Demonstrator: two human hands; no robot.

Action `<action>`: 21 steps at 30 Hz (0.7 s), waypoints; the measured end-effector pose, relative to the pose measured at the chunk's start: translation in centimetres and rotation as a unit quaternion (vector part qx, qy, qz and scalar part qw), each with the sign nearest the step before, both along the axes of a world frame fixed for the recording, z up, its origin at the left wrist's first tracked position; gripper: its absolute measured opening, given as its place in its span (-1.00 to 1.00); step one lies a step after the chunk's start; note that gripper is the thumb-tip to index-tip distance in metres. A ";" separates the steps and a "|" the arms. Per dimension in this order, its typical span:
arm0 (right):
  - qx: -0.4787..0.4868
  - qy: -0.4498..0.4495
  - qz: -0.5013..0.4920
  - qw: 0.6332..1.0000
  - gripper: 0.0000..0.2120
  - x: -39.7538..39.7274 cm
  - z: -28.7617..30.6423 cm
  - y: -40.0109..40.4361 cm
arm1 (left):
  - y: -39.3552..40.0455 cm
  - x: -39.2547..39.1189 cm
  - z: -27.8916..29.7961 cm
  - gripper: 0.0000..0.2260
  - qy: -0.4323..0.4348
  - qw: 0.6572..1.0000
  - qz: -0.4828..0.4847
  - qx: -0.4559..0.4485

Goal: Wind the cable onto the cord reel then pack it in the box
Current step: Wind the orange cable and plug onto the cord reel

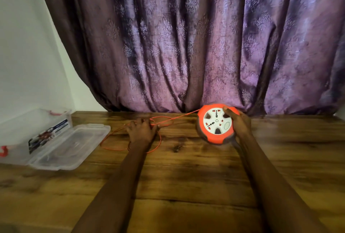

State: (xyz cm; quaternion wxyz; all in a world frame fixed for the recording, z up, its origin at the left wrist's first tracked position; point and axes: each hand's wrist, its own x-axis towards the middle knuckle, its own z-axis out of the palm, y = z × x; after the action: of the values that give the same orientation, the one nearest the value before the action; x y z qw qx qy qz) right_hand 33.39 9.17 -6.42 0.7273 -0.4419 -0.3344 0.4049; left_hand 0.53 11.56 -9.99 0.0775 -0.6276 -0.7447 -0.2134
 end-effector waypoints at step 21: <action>-0.015 0.040 0.018 0.999 -0.69 -2.6 -0.6 0.3 | -1.7 -3.7 5.1 -0.79 -0.071 0.970 -0.219 0.082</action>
State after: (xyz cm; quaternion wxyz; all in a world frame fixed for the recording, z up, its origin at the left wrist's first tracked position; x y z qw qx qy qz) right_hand 30.79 9.42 -7.05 0.7259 -0.4299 -0.3072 0.4403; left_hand -3.20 9.89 -4.90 0.0265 -0.7503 -0.5725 -0.3296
